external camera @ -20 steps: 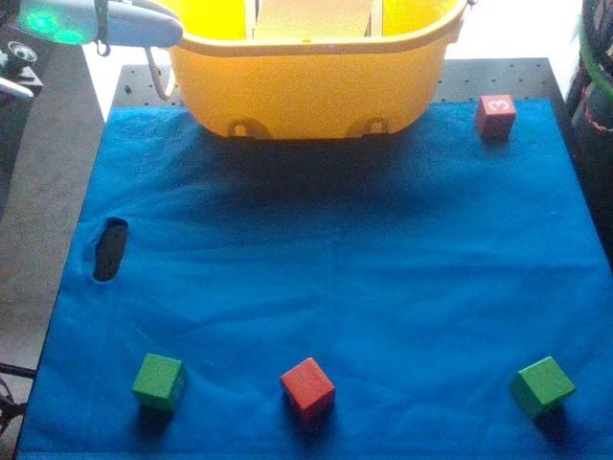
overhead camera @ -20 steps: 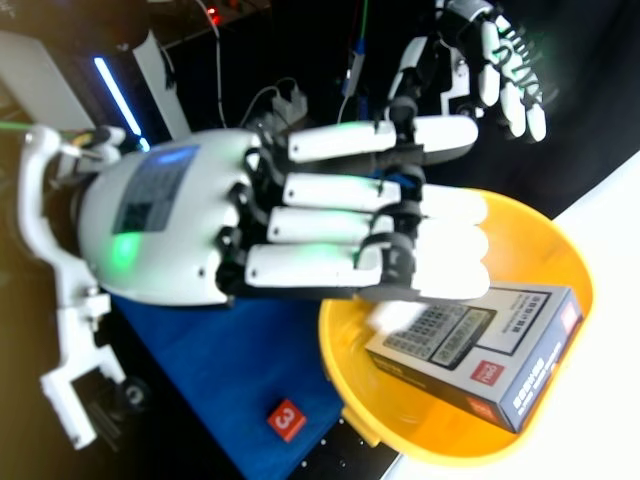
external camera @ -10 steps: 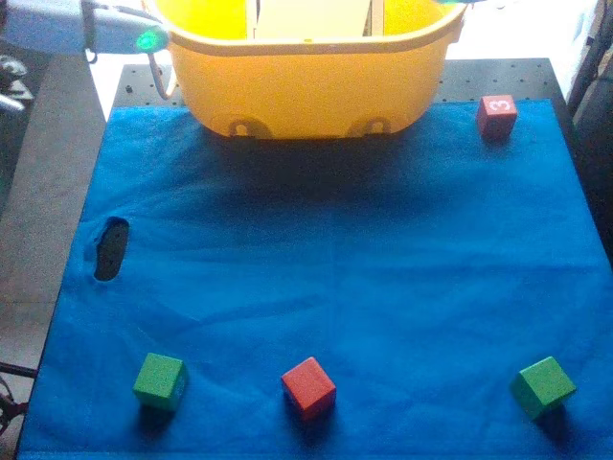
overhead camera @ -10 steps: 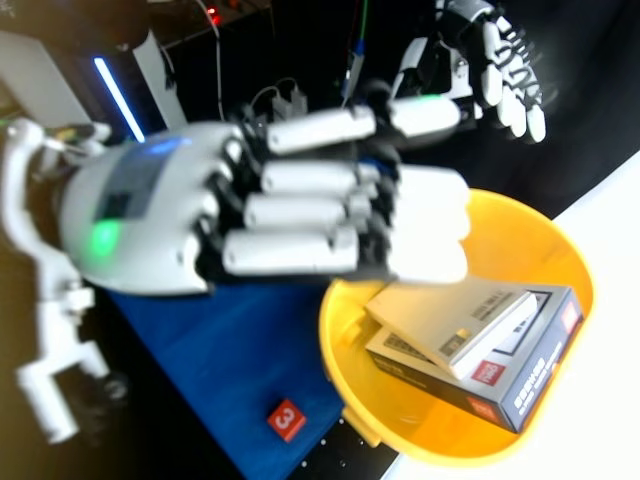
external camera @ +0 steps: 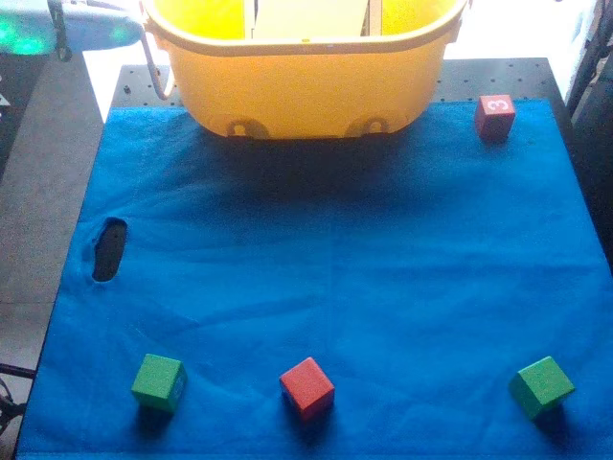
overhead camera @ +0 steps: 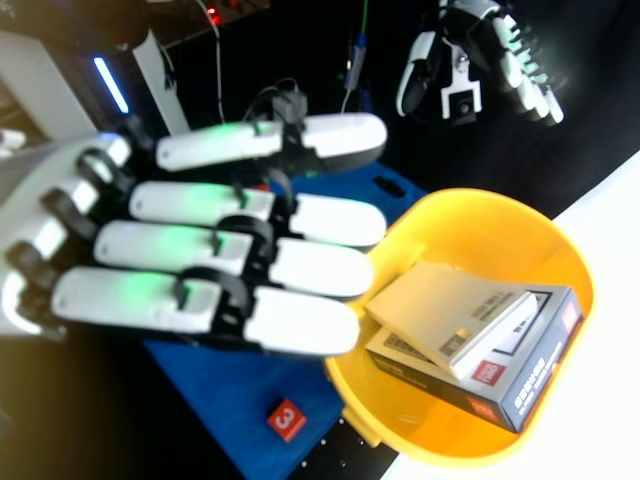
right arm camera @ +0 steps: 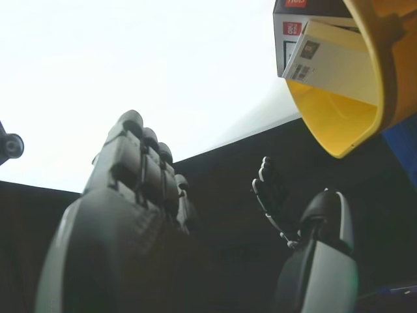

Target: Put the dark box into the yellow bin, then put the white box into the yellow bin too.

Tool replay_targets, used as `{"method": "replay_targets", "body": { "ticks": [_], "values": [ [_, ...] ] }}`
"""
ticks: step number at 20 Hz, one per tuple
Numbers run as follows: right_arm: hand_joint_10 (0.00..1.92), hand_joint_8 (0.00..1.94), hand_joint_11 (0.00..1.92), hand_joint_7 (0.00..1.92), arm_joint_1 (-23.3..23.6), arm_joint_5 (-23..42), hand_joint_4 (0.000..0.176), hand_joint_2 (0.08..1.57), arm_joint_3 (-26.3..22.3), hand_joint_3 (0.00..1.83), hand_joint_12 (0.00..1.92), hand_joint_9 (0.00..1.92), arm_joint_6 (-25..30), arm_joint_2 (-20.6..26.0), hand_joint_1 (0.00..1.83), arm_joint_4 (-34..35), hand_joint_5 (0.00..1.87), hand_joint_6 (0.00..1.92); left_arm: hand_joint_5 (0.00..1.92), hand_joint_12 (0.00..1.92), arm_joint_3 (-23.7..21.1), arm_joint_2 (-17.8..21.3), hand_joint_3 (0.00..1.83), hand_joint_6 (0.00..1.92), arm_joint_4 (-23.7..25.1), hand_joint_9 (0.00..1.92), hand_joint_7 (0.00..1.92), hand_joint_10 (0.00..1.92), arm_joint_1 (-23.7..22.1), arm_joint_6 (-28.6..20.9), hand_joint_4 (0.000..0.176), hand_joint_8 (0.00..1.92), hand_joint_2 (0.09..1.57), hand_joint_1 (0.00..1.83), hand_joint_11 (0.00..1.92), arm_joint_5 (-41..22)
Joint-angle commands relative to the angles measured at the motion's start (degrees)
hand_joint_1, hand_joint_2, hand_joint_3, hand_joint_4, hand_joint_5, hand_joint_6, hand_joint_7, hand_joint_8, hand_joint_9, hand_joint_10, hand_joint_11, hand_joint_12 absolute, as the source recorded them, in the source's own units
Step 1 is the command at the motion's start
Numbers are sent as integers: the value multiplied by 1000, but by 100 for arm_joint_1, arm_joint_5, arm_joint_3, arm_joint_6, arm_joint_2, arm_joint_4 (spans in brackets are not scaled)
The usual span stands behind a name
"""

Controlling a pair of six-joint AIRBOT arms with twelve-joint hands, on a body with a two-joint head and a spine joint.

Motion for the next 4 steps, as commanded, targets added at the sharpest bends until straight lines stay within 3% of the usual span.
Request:
{"method": "replay_targets", "body": {
  "ticks": [1, 2, 3, 4],
  "values": [
    [0, 0, 141, 151, 107, 698, 162, 708, -22, 0, 85, 146, -26, 13, 908, 75, 0, 0, 276, 5, -9, 44, 0, 0, -288, 232, 246, 0, -58, -17, 90, 0, 847, 984, 168, -672],
    [0, 0, 136, 141, 107, 698, 159, 712, -27, 0, 80, 139, -32, 18, 916, 75, 0, 0, 273, 9, -9, 44, 0, 0, -292, 235, 241, 3, -58, -17, 93, 0, 849, 974, 177, -678],
    [3, 2, 147, 145, 106, 697, 158, 708, -35, 0, 83, 146, -37, 32, 907, 74, 0, 0, 264, 5, -9, 45, 7, 0, -299, 232, 238, 2, -58, -17, 81, 0, 865, 996, 168, -685],
    [3, 2, 147, 145, 104, 697, 158, 708, -50, 0, 83, 146, -40, 65, 907, 74, 0, 0, 264, 5, -10, 45, 7, 0, -304, 232, 238, 2, -58, -17, 81, 0, 865, 996, 168, -694]
  ]
}}
